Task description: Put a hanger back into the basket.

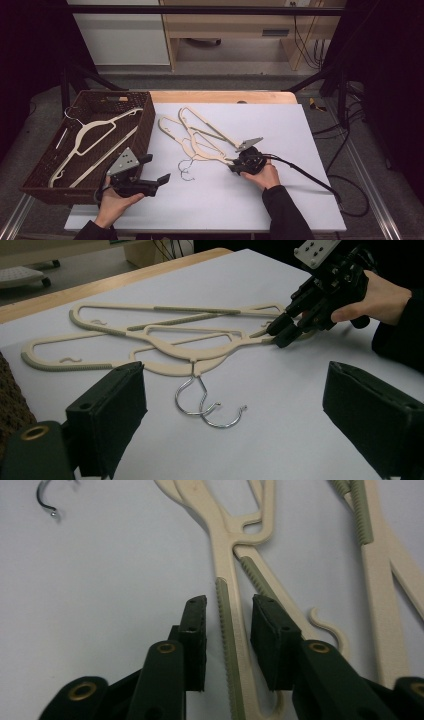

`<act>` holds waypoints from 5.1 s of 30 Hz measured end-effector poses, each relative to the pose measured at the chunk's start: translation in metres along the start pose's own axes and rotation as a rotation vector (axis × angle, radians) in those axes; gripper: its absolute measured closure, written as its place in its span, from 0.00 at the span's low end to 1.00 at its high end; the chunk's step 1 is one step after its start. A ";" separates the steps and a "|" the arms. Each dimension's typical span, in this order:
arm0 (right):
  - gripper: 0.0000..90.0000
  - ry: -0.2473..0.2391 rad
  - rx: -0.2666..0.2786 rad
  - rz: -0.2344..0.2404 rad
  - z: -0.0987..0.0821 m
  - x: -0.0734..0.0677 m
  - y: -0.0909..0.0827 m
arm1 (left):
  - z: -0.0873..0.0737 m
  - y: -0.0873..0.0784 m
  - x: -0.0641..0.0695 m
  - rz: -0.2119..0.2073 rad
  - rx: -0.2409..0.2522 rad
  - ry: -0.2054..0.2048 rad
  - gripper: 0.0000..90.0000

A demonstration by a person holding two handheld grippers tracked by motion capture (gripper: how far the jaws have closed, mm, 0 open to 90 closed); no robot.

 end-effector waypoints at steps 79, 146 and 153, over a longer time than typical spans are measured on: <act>0.88 -0.010 0.100 0.143 -0.001 -0.037 -0.051 | -0.006 0.119 0.008 0.030 -0.424 0.202 0.97; 0.97 -0.411 0.200 0.087 0.044 -0.076 -0.083 | 0.053 0.026 0.026 -0.068 -0.065 0.194 0.22; 0.97 -0.407 0.226 0.204 0.040 -0.094 -0.091 | 0.036 0.046 0.049 -0.144 -0.134 0.271 0.33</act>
Point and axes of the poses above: each handheld gripper's, and its own axes: y roughly forward along the jaws, z roughly out of its top, x roughly to its right, the point moved 9 cm from there along y, roughly forward along the jaws, and after that the axes turned 3 degrees about z, right-handed, at the moved point
